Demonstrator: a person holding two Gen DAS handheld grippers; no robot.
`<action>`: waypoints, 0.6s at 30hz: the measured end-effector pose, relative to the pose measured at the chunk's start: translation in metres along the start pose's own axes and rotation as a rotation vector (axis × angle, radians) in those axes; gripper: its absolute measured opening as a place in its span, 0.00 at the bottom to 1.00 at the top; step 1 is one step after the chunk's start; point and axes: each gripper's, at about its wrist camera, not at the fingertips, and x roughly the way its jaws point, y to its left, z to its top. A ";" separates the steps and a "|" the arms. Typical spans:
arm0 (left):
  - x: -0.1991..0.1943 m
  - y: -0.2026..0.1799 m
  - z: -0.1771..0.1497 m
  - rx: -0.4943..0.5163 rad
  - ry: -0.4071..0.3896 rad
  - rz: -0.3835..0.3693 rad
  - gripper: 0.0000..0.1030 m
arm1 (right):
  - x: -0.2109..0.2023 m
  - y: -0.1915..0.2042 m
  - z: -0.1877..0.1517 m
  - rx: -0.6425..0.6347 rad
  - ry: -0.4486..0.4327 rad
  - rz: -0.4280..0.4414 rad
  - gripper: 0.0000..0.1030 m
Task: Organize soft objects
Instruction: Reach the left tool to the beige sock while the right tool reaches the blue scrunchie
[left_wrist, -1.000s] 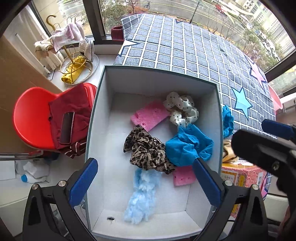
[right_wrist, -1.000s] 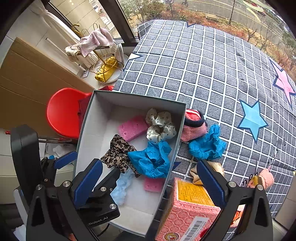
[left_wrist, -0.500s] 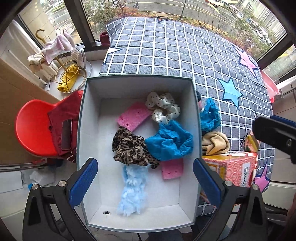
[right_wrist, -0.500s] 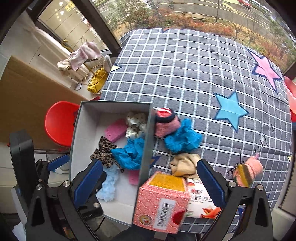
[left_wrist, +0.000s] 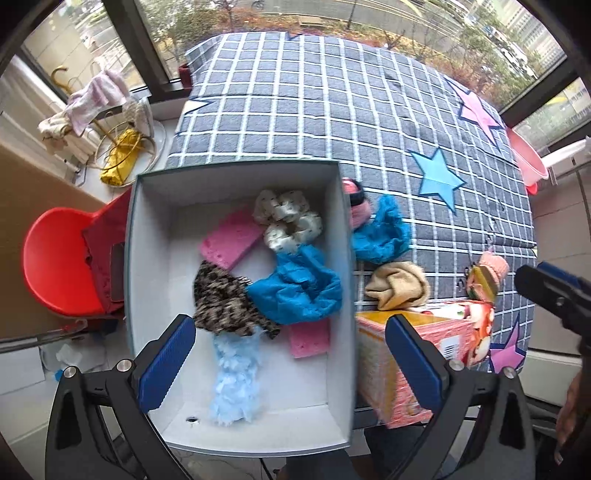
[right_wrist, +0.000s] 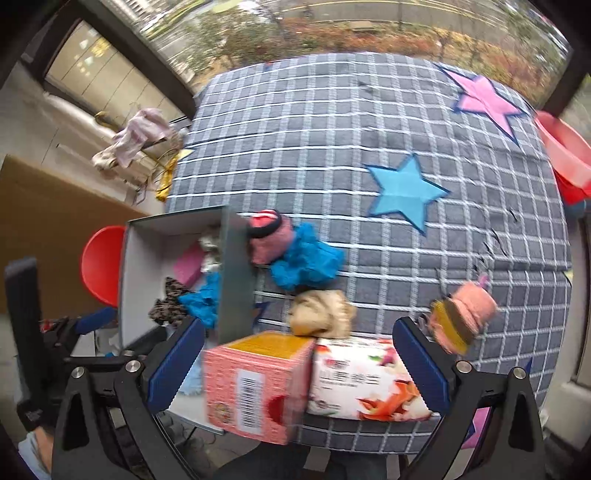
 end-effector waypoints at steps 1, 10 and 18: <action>0.000 -0.006 0.002 0.010 0.003 -0.004 1.00 | 0.001 -0.007 -0.001 0.015 0.003 -0.003 1.00; 0.012 -0.061 0.021 0.086 0.043 -0.030 1.00 | 0.021 -0.097 -0.018 0.179 0.068 -0.055 1.00; 0.014 -0.069 0.038 0.027 0.051 -0.036 1.00 | 0.058 -0.097 -0.004 0.151 0.133 -0.003 1.00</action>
